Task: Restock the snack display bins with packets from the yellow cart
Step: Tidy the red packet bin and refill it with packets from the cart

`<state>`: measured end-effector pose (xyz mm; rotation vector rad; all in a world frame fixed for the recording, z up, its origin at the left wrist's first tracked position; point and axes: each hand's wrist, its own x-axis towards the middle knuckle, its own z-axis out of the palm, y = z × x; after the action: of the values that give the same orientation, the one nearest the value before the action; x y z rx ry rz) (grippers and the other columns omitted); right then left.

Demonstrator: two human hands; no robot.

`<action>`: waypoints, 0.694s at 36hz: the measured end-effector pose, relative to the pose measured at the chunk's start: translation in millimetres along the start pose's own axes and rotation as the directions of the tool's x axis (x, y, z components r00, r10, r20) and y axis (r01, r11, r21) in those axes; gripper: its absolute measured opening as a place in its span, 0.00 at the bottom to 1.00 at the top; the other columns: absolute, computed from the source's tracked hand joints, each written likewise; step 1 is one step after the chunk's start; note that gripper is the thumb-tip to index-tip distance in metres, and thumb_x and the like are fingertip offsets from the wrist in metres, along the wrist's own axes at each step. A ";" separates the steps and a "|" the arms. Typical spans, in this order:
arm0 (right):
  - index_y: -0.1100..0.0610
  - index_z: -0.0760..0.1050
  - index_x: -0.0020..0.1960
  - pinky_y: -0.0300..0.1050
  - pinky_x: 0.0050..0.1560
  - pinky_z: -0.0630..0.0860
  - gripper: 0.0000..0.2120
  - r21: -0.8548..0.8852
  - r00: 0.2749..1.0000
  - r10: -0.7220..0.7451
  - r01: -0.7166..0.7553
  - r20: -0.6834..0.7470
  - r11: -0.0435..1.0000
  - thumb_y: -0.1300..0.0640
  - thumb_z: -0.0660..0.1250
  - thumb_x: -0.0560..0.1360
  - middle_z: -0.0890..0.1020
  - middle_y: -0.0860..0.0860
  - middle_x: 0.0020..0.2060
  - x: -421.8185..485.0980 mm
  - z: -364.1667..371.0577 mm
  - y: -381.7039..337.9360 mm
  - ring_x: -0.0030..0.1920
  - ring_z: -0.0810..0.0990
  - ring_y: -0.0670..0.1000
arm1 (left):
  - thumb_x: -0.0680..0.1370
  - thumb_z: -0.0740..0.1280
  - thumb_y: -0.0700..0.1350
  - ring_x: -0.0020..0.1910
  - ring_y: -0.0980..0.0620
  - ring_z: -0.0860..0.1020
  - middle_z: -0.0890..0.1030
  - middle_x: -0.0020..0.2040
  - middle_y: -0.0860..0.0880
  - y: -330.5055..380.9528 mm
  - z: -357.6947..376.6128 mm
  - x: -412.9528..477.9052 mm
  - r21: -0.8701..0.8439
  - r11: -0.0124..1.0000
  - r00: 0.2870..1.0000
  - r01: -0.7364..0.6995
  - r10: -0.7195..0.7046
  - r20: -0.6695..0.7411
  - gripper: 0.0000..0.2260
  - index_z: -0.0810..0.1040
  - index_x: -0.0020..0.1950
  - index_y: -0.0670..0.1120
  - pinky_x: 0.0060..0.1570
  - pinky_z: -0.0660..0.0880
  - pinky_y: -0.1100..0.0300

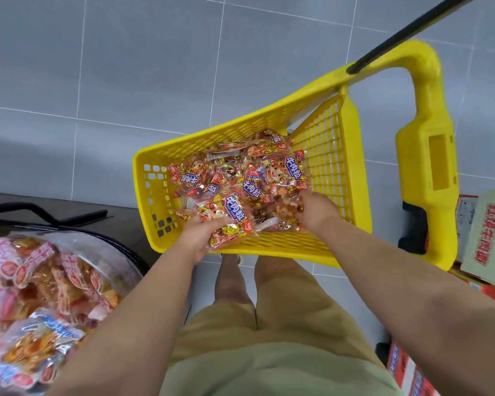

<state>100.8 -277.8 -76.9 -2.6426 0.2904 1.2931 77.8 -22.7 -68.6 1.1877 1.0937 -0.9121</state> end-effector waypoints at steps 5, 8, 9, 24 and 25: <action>0.55 0.76 0.61 0.47 0.55 0.75 0.15 0.023 0.992 -0.116 0.115 0.053 0.993 0.54 0.66 0.76 0.78 0.55 0.58 -2.0 -9.6 -5.3 0.57 0.76 0.56 | 0.72 0.73 0.37 0.52 0.44 0.82 0.84 0.53 0.45 -0.4 -8.2 2.1 -0.021 0.999 0.997 -0.040 0.038 -0.069 0.17 0.77 0.58 0.48 0.54 0.78 0.43; 0.57 0.78 0.58 0.42 0.44 0.71 0.13 0.181 0.980 -0.198 0.196 -0.007 0.964 0.53 0.67 0.76 0.80 0.54 0.49 -9.8 -22.2 -13.3 0.49 0.77 0.53 | 0.75 0.72 0.39 0.51 0.46 0.82 0.83 0.56 0.45 2.6 -9.7 1.2 -0.013 0.999 0.994 -0.043 0.041 -0.100 0.11 0.76 0.53 0.51 0.55 0.78 0.43; 0.58 0.79 0.55 0.42 0.39 0.68 0.12 0.247 0.973 -0.226 0.228 -0.038 0.942 0.53 0.67 0.75 0.80 0.53 0.44 -13.0 -26.4 -16.9 0.44 0.76 0.52 | 0.76 0.71 0.41 0.51 0.46 0.82 0.83 0.56 0.45 3.9 -9.8 -0.1 -0.025 0.999 0.995 -0.038 0.036 -0.095 0.10 0.76 0.54 0.52 0.54 0.78 0.44; 0.58 0.68 0.34 0.46 0.36 0.66 0.18 0.781 0.979 -0.181 0.041 0.093 0.623 0.48 0.67 0.75 0.69 0.54 0.29 -22.2 -14.3 -88.9 0.32 0.70 0.51 | 0.69 0.70 0.59 0.53 0.44 0.83 0.83 0.56 0.44 17.4 -9.2 -17.5 -0.263 0.965 0.988 -0.021 0.060 0.142 0.28 0.74 0.65 0.48 0.48 0.81 0.48; 0.59 0.71 0.38 0.47 0.39 0.68 0.17 0.758 0.972 -0.199 0.038 0.122 0.651 0.47 0.66 0.75 0.72 0.54 0.33 -21.3 -11.8 -91.2 0.35 0.72 0.52 | 0.70 0.72 0.53 0.51 0.44 0.83 0.84 0.55 0.44 16.0 -8.8 -15.8 -0.240 0.970 0.995 -0.028 0.050 0.088 0.27 0.72 0.67 0.48 0.46 0.81 0.49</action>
<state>120.2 -190.9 -45.7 -1.7731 0.4882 1.0542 87.7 -11.5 -49.6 0.9560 1.0675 -0.7745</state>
